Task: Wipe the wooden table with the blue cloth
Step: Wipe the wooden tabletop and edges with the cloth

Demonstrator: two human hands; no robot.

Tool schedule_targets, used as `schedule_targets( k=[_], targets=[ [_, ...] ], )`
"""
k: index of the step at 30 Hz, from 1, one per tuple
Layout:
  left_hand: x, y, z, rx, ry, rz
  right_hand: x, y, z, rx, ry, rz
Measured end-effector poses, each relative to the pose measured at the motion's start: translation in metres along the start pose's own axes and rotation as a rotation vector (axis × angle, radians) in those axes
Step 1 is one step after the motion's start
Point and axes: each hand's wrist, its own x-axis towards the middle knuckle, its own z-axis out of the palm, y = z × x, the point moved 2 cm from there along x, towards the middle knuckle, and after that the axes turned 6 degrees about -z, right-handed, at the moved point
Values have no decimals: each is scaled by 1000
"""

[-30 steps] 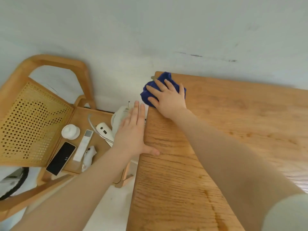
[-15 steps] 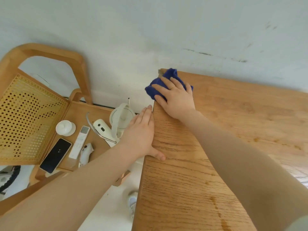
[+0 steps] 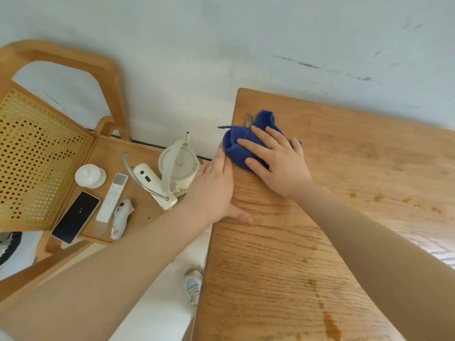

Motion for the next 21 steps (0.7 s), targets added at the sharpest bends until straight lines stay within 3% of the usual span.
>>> schedule_targets(
  k=[9,16,19,21],
  targets=[
    [3,4,5,102,-26,-67,85,43,-13,-39,72,199],
    [-4,9,-1,125,17,-102,-3,-8,5,-57,8,-41],
    [-2,9,-2,137,2,-110,20,16,-3,-68,-22,-143],
    [-1,10,-1,157,-12,-116,47,39,-8,-61,16,-61]
  ],
)
